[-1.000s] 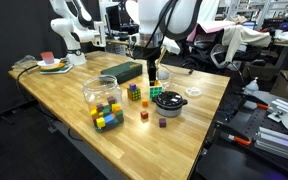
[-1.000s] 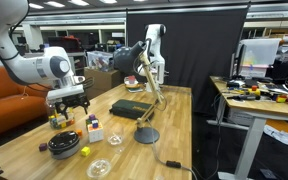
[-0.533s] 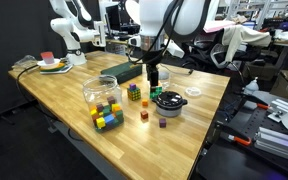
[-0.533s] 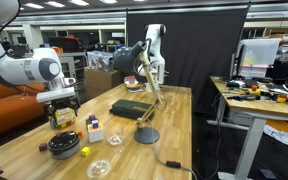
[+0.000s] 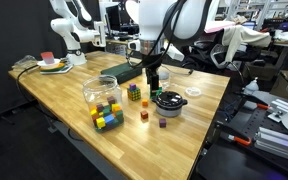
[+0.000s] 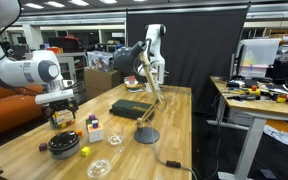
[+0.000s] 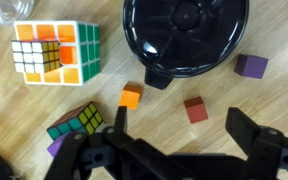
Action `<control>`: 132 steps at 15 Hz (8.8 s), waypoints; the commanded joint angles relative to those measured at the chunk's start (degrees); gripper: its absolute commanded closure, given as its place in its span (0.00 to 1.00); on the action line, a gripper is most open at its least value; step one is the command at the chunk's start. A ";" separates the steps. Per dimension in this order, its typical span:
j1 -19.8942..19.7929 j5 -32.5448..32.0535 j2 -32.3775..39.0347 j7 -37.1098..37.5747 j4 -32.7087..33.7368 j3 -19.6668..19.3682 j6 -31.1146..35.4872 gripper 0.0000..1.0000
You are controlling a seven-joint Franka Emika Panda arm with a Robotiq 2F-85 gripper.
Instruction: Pick up the small square box and put them on top of the big square box
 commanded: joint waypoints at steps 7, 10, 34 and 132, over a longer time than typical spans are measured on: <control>-0.63 1.00 11.11 -10.80 6.49 4.83 1.47 0.00; -0.92 0.80 12.71 -13.10 7.82 5.04 1.10 0.00; -5.32 3.78 18.24 -25.22 11.23 7.40 -1.61 0.12; 5.85 14.64 11.93 37.00 25.55 -9.76 -9.52 0.71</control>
